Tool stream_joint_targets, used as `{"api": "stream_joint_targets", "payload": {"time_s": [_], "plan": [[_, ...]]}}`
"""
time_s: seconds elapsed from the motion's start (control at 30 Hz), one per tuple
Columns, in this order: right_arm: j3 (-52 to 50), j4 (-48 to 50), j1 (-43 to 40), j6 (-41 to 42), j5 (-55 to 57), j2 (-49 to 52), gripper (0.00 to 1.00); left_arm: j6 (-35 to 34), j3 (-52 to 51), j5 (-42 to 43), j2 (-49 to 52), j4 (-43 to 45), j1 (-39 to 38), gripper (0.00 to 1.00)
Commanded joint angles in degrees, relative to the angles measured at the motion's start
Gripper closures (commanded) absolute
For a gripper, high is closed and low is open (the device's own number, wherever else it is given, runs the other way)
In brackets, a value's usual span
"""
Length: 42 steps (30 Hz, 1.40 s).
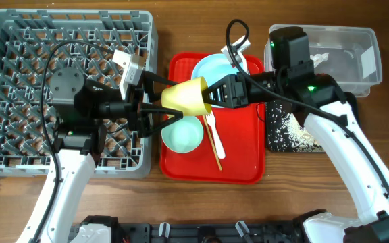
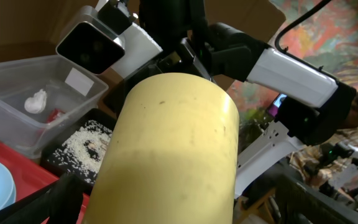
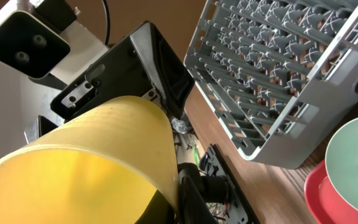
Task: Sort waste into correct bins and load items into the dishwasher rack
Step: 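Grasp the yellow cup with the left gripper and release it from the right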
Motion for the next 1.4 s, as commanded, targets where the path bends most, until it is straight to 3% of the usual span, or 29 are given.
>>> {"api": "stream_joint_targets", "payload": {"time_s": [0.0, 0.57, 0.93, 1.27, 1.37], "plan": [[0.3, 0.2, 0.3, 0.2, -2.0, 0.7, 0.96, -2.5, 0.7, -0.3, 0.2, 0.4, -0.7, 0.01], [0.3, 0.1, 0.3, 0.2, -2.3, 0.8, 0.95, -2.5, 0.7, -6.7, 0.2, 0.4, -5.6, 0.01], [0.3, 0.1, 0.3, 0.2, -2.2, 0.8, 0.95, -2.4, 0.7, -7.2, 0.2, 0.4, -5.6, 0.34], [0.3, 0.1, 0.3, 0.6, -2.2, 0.8, 0.95, -1.7, 0.7, -9.4, 1.2, -0.1, -5.6, 0.35], [0.3, 0.2, 0.3, 0.8, -1.7, 0.8, 0.84, 0.4, 0.7, -11.5, 1.5, -3.7, -5.2, 0.37]]}}
